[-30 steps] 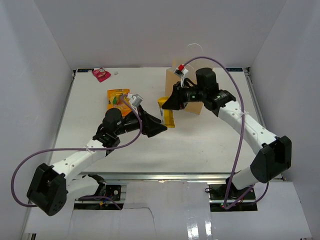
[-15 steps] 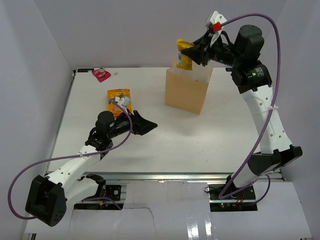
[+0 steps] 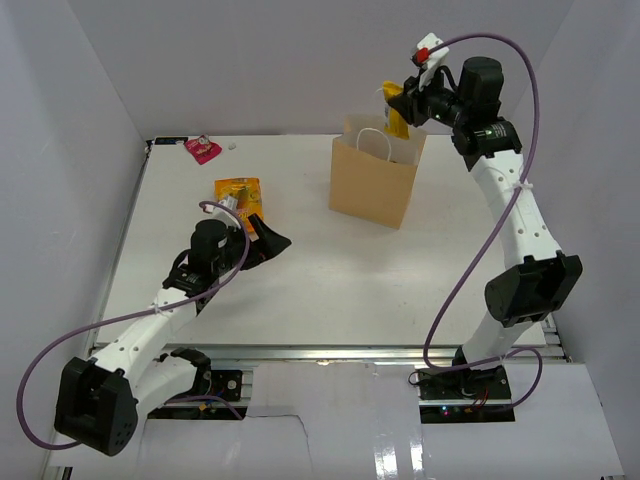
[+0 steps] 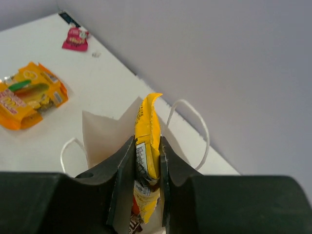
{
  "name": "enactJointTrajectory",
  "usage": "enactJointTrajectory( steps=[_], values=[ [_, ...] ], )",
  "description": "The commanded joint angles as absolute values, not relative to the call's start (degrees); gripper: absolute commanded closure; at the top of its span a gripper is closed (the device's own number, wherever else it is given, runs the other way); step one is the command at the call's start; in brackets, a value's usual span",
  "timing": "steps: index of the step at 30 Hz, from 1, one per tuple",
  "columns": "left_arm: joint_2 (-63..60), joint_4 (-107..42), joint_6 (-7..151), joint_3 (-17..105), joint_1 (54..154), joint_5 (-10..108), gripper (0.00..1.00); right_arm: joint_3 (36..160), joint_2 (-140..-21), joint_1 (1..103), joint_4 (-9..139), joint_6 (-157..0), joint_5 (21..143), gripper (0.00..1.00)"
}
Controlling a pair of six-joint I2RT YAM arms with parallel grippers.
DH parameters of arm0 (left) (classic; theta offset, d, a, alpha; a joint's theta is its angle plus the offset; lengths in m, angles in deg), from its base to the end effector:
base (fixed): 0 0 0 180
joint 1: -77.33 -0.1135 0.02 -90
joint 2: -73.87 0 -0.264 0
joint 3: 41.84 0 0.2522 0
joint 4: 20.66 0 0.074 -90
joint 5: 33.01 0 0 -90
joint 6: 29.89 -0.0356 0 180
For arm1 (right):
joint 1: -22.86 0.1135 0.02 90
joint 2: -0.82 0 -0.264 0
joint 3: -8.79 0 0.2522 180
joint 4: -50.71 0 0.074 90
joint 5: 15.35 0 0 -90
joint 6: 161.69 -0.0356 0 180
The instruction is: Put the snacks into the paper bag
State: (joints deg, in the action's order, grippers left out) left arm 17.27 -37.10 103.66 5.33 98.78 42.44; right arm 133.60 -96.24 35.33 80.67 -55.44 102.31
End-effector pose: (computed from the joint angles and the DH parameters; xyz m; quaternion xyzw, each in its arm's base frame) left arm 0.2025 -0.0892 0.2453 -0.0951 0.8379 -0.3735 0.3865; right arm 0.3685 0.0984 0.4889 -0.3341 0.6368 0.1500 0.6786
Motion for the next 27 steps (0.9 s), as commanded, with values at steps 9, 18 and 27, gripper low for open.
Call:
enactJointTrajectory(
  steps=[9,18,27],
  values=[
    [13.76,-46.27,108.98,10.93,95.18,48.81,0.02,127.41,-93.4,34.47,80.28,-54.72,103.48,0.37],
    [12.53,-52.43,95.58,17.61,91.22,53.29,0.02,120.65,-84.09,25.33,84.85,-55.53,119.73,0.24],
    [4.98,-50.77,69.89,28.25,86.83,61.38,0.02,95.0,-69.24,23.56,93.12,-42.43,127.39,0.23]
  ],
)
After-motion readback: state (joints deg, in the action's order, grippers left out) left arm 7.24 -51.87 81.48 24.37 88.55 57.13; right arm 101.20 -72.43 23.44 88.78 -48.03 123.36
